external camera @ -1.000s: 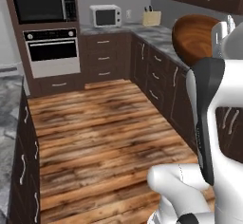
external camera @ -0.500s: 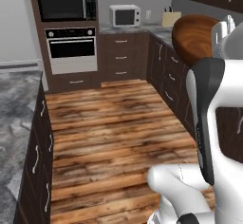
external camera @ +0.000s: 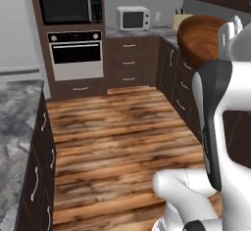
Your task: Move the bowls from the cabinet to the plates on the dining table.
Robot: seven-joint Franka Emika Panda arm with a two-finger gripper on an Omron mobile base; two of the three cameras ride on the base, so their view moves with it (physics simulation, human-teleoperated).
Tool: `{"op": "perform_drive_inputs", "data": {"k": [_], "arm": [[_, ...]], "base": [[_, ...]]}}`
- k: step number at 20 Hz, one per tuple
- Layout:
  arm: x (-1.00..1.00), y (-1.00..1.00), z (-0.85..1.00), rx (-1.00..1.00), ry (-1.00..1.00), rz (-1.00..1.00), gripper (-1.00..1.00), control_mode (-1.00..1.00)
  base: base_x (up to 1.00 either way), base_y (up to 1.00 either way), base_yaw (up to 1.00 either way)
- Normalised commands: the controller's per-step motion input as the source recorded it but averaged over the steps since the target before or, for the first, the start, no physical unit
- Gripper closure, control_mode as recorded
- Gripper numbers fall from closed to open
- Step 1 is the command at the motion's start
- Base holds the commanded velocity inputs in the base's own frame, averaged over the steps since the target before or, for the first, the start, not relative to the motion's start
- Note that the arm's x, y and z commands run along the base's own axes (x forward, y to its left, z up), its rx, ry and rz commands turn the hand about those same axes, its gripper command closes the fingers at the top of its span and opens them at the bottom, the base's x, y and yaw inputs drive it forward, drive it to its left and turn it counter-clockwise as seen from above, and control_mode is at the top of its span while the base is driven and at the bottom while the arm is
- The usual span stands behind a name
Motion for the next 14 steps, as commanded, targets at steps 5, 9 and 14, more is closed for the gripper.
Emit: {"op": "perform_drive_inputs", "data": {"k": [5,9,14], "arm": [[0.00,0.00,0.00,0.00,0.00,0.00,1.00,1.00],[0.00,0.00,0.00,0.00,0.00,0.00,1.00,1.00],[0.00,0.00,0.00,0.00,0.00,0.00,1.00,1.00]], "base": [[0.62,-0.07,0.00],[0.62,-0.05,0.00],[0.62,0.00,0.02]]}}
